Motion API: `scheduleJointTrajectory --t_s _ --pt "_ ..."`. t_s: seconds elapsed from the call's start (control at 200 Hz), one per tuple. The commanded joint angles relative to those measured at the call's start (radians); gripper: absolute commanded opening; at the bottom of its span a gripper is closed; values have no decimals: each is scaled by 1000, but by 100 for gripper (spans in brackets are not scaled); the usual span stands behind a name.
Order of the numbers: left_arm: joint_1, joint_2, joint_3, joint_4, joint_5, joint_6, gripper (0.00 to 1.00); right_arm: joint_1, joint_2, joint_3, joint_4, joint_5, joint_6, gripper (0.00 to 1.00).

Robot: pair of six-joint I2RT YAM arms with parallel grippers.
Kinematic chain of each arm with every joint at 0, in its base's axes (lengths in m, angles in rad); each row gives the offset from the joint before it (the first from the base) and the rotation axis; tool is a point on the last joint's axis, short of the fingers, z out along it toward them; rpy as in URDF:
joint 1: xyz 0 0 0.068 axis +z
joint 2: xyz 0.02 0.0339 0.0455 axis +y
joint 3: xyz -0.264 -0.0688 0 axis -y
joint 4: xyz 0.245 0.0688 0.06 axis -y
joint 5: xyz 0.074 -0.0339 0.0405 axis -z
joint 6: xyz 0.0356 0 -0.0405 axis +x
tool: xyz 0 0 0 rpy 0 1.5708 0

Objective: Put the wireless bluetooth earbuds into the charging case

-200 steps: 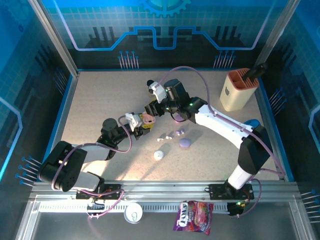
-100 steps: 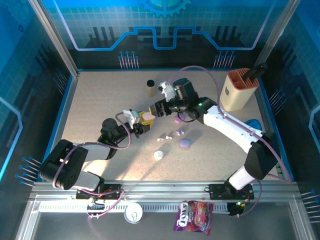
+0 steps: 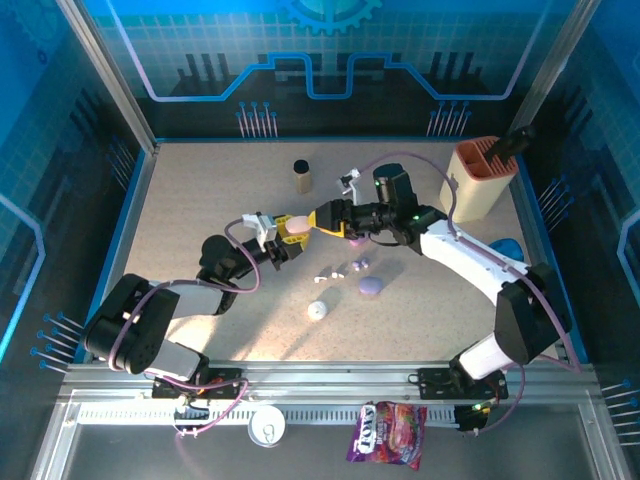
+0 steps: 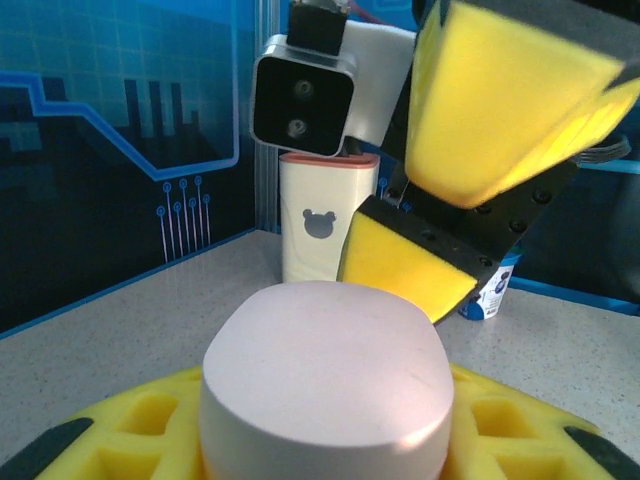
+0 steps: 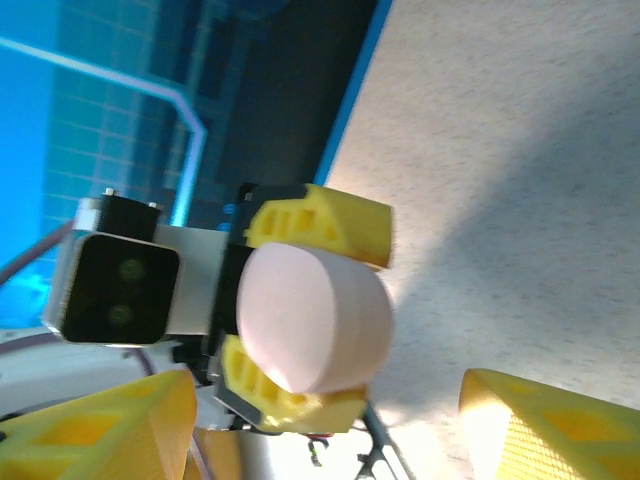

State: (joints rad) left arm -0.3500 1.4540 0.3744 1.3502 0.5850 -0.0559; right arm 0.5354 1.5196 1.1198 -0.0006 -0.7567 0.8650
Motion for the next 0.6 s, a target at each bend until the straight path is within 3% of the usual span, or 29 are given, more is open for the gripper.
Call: scheduleJointTrajectory --t_s 0.0,0.22,0.485,0.59 --pt "-15 -15 27 50 37 -27 31 21 33 -17 184 -117 113 69" --pt "-29 -26 20 50 42 -30 31 39 66 -15 251 -139 156 62" --pt "-30 -21 13 52 38 -25 31 37 71 -40 289 -133 180 29" --pt "-30 -22 11 51 35 -20 31 32 71 -43 278 -125 172 22"
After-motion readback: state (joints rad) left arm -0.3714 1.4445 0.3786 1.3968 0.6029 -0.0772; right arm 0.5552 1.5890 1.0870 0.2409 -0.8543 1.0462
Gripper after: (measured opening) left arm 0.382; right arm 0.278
